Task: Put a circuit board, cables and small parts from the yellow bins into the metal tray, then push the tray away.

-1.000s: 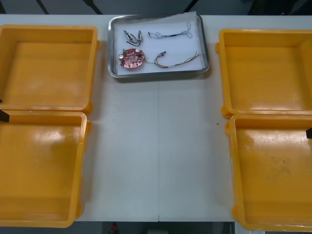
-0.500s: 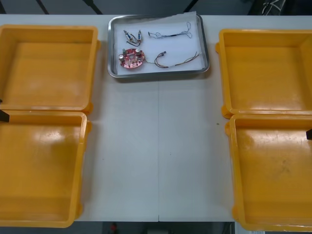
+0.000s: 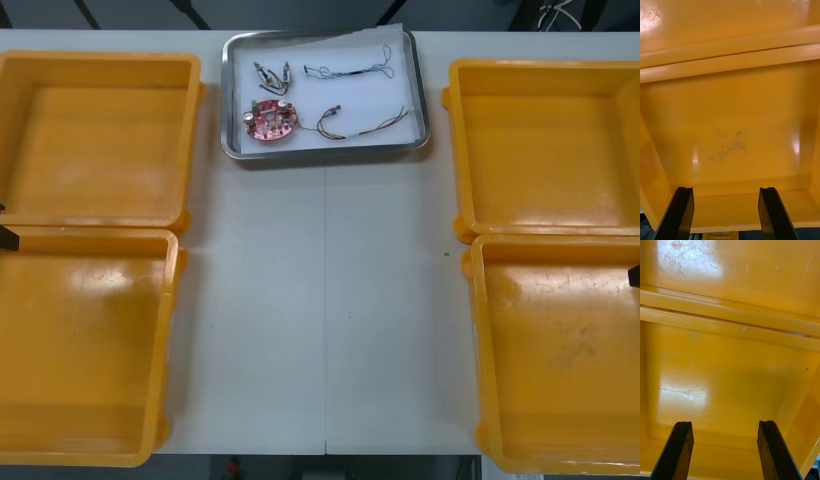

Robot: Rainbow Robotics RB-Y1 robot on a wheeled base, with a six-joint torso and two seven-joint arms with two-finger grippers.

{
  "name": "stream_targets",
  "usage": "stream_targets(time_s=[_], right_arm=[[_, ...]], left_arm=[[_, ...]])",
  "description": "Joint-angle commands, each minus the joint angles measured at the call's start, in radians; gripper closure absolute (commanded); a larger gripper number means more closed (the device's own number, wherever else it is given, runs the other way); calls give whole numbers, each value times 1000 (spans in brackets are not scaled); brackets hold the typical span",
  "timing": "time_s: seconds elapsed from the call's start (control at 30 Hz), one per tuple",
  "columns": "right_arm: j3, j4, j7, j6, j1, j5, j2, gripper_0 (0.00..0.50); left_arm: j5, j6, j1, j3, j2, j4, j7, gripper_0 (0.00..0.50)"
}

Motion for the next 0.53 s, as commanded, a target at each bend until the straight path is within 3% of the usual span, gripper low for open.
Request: stream_targets(time_s=[0.03,0.53], right_arm=[[-26,-25,-2,-8,13,7,-38,0],[-26,-25,-2,-8,13,7,-38,0]], left_arm=[[-7,8,16,19,49,-16,-76,0],[-7,8,16,19,49,-16,-76,0]])
